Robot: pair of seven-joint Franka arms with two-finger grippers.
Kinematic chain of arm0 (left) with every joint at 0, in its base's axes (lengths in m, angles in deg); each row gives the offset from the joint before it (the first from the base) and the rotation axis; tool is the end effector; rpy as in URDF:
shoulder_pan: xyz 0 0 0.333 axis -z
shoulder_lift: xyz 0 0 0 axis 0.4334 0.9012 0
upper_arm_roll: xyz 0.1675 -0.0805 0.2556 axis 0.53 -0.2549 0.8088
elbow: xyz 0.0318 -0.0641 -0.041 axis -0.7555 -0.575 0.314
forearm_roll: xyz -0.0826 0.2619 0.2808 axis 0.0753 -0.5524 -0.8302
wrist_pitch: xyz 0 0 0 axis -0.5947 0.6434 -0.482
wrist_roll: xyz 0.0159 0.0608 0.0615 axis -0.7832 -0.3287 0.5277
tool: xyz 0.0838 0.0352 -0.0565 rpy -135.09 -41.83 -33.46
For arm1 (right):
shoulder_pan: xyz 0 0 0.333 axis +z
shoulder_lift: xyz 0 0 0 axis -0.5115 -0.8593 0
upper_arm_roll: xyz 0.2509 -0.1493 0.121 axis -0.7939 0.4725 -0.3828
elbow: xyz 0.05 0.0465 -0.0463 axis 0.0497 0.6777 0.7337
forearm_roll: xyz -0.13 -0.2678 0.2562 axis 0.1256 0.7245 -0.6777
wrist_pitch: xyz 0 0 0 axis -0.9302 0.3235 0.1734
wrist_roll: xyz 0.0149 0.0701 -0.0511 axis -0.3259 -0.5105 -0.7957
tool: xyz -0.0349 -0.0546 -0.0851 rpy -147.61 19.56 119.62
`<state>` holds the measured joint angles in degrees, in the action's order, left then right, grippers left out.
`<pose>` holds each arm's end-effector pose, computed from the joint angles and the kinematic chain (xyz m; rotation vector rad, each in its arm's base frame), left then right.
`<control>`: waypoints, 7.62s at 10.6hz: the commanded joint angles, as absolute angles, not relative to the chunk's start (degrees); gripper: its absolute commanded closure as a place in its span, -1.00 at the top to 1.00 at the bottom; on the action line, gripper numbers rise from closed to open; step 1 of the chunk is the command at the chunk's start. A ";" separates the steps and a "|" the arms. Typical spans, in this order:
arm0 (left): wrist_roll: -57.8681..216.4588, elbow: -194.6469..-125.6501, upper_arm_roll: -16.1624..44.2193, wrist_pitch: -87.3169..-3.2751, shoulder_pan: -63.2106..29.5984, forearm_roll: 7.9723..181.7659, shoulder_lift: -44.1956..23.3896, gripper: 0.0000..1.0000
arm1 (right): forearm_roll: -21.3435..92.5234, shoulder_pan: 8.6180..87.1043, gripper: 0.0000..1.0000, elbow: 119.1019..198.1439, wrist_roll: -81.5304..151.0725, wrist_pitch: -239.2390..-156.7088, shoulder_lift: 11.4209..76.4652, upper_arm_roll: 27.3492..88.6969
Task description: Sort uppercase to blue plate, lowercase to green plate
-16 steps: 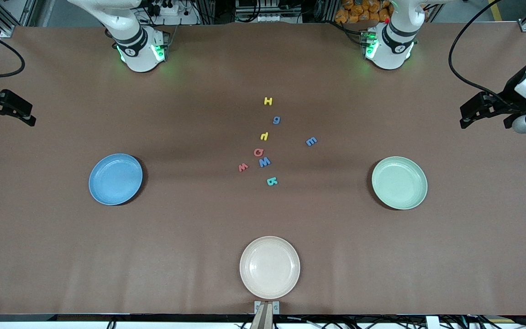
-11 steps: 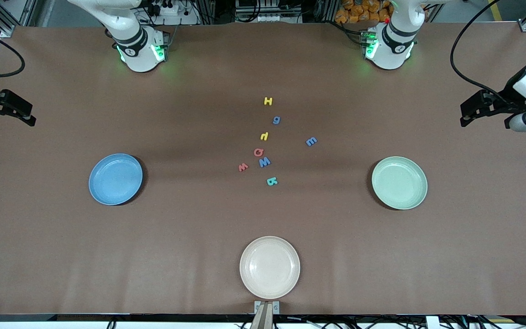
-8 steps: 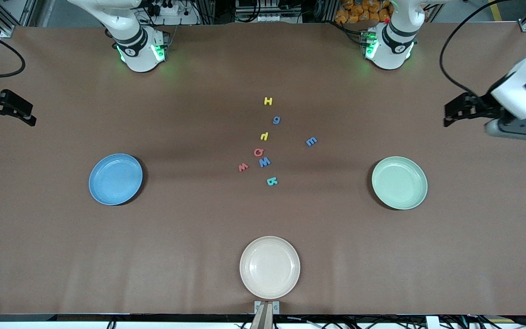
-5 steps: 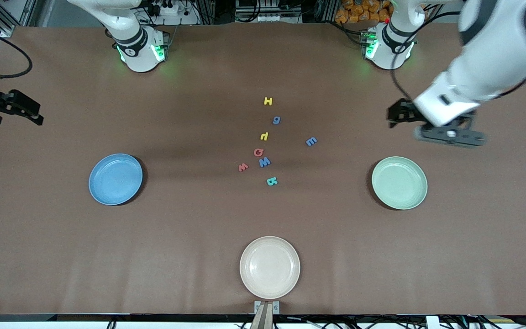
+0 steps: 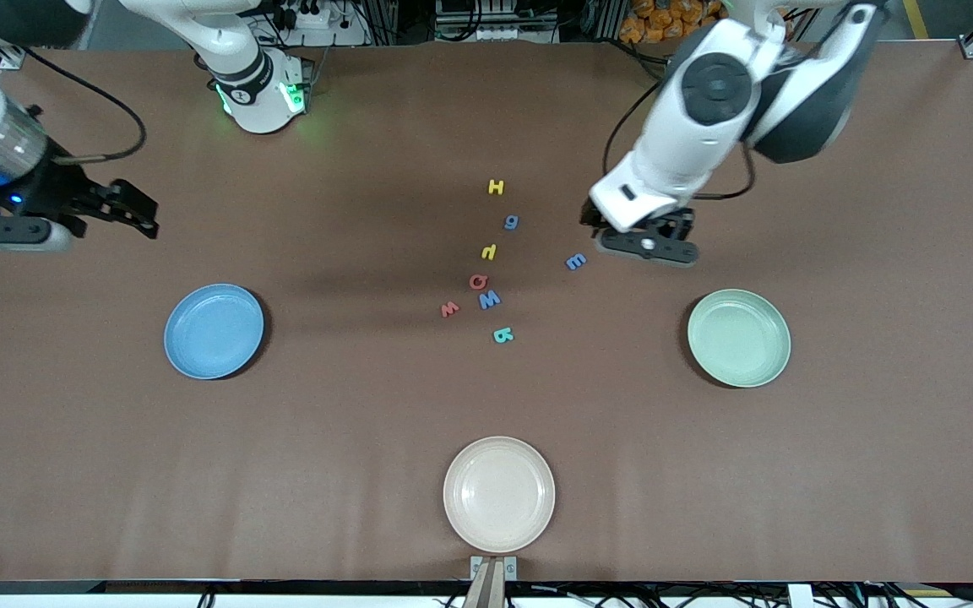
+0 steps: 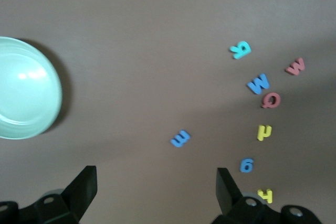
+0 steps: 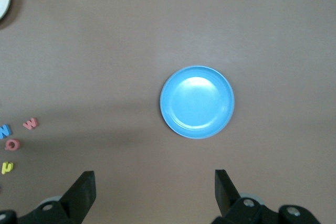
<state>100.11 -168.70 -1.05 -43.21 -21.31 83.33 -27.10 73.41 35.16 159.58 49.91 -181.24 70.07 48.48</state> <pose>0.4770 -0.3497 0.4357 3.0945 -0.3036 -0.0534 0.5443 0.0807 0.5819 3.1271 -0.0408 0.0444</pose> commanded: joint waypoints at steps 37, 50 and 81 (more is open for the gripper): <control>136.74 -162.30 4.32 -63.92 1.67 58.81 4.42 -1.00 | 73.58 61.88 0.82 201.98 62.92 -227.64 70.57 48.53; 79.23 -163.88 17.73 -45.55 -27.00 71.19 -17.66 -1.00 | 71.92 64.34 0.94 188.91 97.53 -224.56 55.83 33.78; 146.38 -183.92 3.79 -66.29 -19.09 73.75 -11.95 1.00 | 73.40 78.84 -0.44 180.27 104.14 -235.72 35.77 36.31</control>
